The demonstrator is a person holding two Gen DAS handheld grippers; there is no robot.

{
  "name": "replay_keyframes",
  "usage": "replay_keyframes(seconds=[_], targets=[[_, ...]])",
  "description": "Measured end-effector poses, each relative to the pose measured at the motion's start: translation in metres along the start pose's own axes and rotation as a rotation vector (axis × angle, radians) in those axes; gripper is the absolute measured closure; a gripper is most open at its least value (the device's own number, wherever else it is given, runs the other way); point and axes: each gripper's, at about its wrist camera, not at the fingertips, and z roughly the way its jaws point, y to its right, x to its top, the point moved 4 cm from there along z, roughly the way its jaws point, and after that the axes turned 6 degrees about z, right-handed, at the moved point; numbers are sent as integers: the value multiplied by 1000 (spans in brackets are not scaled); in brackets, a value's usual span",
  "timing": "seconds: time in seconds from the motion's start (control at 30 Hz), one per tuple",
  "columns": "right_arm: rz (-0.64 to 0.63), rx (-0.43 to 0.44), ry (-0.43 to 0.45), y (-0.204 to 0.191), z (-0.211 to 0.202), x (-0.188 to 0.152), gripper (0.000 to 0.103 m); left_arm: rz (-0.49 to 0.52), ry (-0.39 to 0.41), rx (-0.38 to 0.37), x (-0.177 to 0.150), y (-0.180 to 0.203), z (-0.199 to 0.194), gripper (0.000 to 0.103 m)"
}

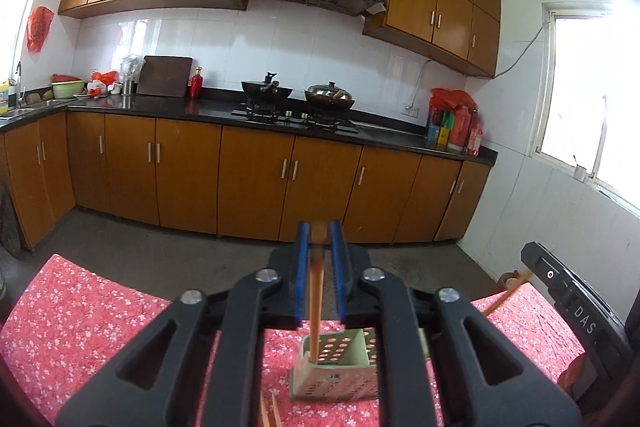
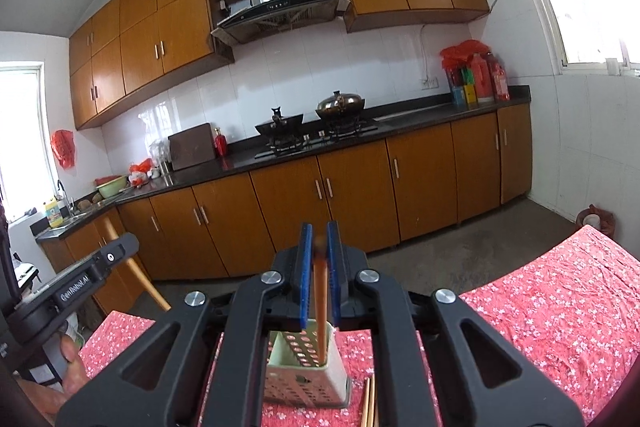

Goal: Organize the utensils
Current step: 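Lower both chopsticks into the holder and open both grippers, then move both open grippers back down to the chopsticks on the cloth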

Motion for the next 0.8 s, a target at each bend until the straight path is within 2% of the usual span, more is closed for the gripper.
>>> replay_keyframes(seconds=[0.07,0.23,0.33,0.5,0.57,0.67,0.73,0.8], targets=[[4,-3,7,1,-7,3,74,-6,3,11,1,-4,-6,78],[-16,-15,30,4,-31,9,74,-31,25,24,4,-16,-31,71],[2,-29,24,11,-45,7,73,-45,32,30,4,-22,-46,71],[7,-87,-32,34,-65,-19,73,-51,4,52,-10,-33,-72,70],[7,-125,-87,46,-63,-37,73,-44,-22,73,-26,-40,-83,66],[12,-162,-236,66,-48,-82,73,-32,-88,116,-59,-49,-91,65],[28,-167,-381,77,-35,-122,74,-16,-146,144,-89,-55,-93,65],[48,-153,-478,81,-27,-151,79,-2,-204,157,-115,-59,-91,65]])
